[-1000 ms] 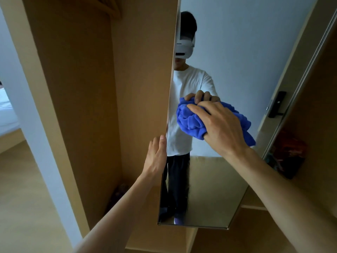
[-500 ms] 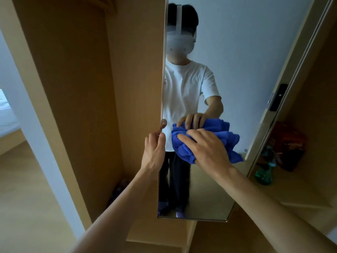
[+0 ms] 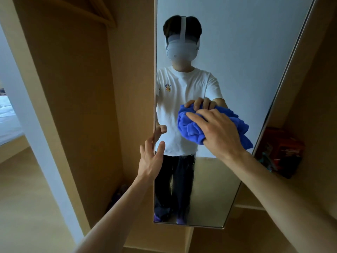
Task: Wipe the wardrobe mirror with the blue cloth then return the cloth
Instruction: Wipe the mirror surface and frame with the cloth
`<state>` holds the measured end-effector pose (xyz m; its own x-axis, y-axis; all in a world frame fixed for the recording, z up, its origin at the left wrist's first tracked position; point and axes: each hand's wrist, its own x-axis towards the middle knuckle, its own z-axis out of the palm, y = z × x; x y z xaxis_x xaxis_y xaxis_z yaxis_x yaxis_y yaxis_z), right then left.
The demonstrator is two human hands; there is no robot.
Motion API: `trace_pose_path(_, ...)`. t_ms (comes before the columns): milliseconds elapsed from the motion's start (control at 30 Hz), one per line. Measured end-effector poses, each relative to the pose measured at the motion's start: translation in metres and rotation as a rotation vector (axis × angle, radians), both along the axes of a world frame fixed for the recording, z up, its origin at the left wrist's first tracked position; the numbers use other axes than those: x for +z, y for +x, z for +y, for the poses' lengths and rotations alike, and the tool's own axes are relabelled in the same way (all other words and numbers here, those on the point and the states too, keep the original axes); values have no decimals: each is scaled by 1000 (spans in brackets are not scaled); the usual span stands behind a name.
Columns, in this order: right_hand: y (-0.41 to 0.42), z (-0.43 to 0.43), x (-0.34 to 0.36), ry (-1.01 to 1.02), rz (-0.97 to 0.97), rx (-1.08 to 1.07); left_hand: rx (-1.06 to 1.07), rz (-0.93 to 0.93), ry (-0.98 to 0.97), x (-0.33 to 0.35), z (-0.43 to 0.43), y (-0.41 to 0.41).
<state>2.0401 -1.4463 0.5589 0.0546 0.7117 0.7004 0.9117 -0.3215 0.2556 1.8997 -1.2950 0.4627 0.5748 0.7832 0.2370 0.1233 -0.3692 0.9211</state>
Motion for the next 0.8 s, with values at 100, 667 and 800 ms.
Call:
trace_pose_path(100,8,-5,19,45,-50,-11,20,-17,26,2,-7,-1)
trace_pose_path(667,16,-24,-59,-140,54,-10,150,-45,20,-6,-18,16)
trace_pose_path(800,16,-22,-72,-140,71,-14,176,-8,18,-4,-22,23)
